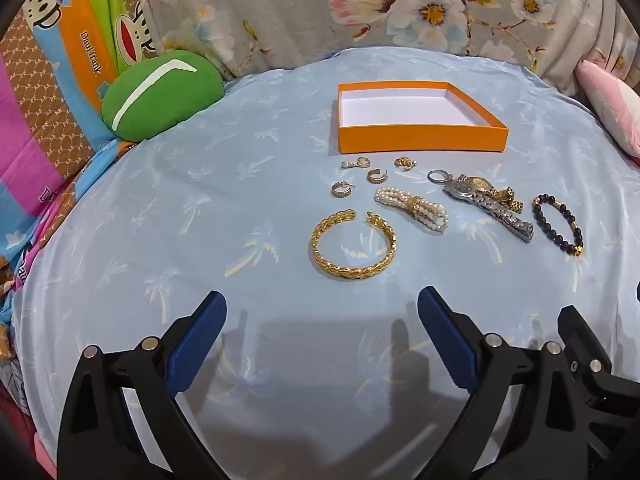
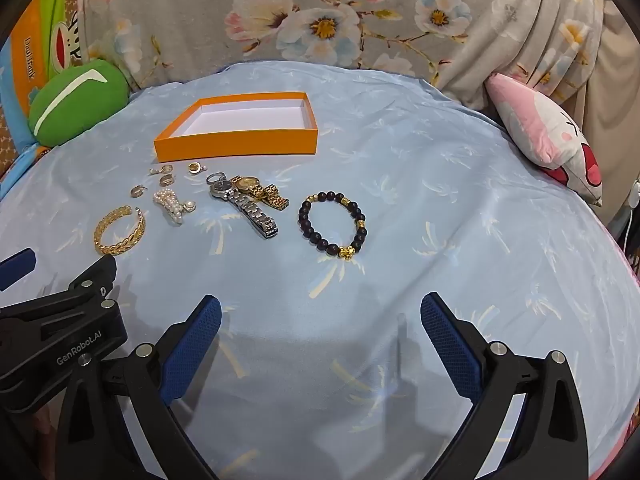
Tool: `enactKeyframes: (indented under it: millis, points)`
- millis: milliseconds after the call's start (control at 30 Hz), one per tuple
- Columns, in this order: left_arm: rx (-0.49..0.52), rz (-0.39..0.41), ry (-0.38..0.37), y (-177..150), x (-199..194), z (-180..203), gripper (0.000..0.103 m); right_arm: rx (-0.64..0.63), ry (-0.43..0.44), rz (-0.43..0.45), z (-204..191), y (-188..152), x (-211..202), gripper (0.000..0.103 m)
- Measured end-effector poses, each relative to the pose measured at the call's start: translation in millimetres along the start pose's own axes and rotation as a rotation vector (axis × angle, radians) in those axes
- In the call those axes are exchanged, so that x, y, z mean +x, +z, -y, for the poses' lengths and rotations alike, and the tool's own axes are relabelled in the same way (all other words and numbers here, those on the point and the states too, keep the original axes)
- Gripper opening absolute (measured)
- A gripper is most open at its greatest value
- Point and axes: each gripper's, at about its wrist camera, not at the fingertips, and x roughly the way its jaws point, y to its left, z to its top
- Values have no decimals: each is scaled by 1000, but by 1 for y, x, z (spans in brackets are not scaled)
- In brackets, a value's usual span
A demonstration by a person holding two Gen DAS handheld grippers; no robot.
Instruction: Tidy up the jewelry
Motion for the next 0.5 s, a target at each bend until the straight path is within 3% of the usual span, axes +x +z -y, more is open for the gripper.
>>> enactKeyframes:
  millis: [500]
  points:
    - [-6,-6,-1,0,0,-1,94,-1,2,3,-2,-1,1,98]
